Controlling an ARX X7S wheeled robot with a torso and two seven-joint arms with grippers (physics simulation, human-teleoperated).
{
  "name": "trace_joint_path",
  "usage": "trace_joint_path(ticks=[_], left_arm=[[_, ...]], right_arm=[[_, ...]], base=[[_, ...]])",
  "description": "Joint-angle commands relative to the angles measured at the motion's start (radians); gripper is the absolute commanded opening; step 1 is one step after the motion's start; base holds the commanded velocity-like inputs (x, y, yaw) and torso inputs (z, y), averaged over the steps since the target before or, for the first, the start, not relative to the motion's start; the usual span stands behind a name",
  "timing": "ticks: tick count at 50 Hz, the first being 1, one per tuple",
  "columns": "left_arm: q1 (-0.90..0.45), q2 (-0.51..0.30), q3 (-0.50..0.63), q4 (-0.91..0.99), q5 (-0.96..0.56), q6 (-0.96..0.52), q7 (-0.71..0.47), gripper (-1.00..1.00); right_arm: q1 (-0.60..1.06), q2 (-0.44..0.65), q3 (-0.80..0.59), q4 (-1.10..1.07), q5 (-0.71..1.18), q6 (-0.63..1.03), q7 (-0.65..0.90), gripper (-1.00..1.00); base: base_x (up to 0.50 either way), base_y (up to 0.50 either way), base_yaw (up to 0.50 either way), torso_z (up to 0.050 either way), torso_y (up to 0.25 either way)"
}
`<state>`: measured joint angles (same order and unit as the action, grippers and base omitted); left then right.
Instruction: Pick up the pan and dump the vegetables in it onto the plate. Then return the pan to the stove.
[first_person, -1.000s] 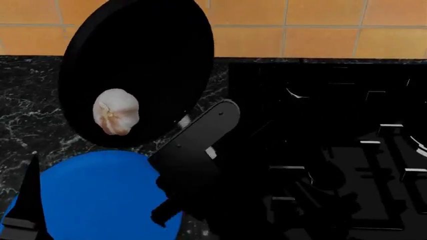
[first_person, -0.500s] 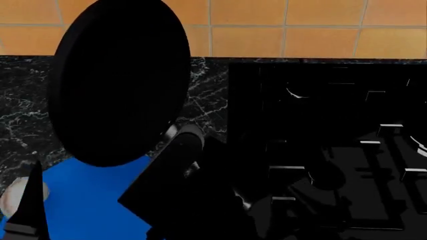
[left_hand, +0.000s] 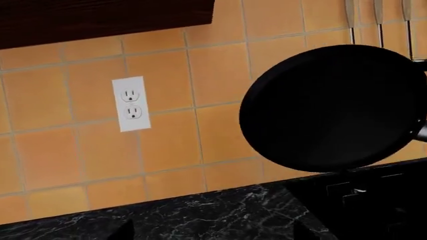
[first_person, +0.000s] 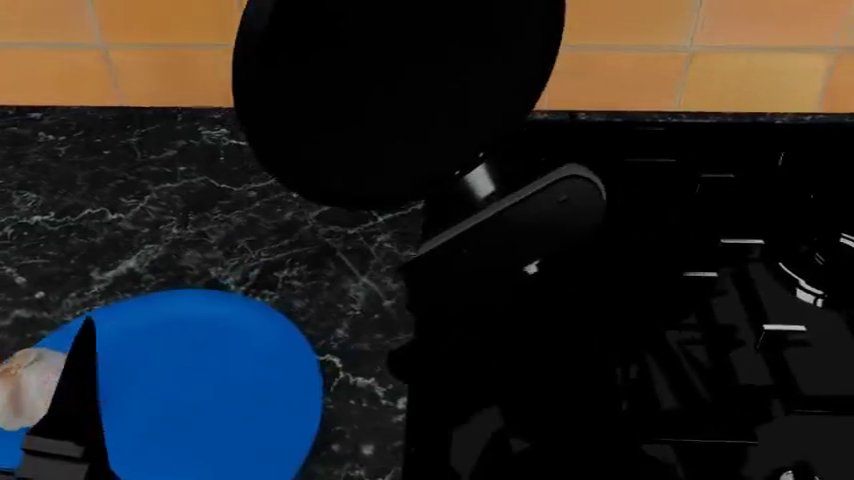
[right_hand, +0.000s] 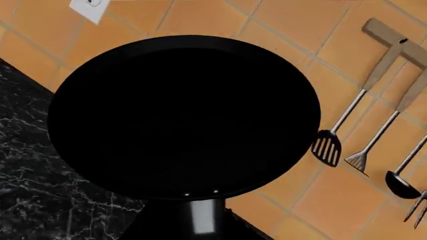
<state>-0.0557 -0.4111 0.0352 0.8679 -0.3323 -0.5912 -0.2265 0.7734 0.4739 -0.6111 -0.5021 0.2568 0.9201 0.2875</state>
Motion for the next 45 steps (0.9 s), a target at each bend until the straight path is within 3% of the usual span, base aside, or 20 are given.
trace_joint_path(ticks=[1, 17, 45], left_arm=[[-0.025, 0.005, 0.02, -0.03, -0.004, -0.001, 0.002, 1.0], [-0.038, 0.005, 0.046, -0.042, 0.003, -0.001, -0.003, 1.0], [-0.048, -0.005, 0.064, -0.03, 0.007, -0.005, -0.015, 1.0]], right_arm=[[-0.005, 0.009, 0.133, 0.008, -0.129, -0.026, -0.008, -1.0], [-0.007, 0.026, 0.137, -0.014, -0.117, -0.024, -0.023, -1.0], [-0.023, 0.045, 0.195, -0.084, -0.085, 0.004, -0.023, -1.0]], base=[[-0.19, -0.5, 0.0, 0.0, 0.01], [-0.16, -0.5, 0.0, 0.001, 0.002], [-0.01, -0.5, 0.0, 0.001, 0.003]])
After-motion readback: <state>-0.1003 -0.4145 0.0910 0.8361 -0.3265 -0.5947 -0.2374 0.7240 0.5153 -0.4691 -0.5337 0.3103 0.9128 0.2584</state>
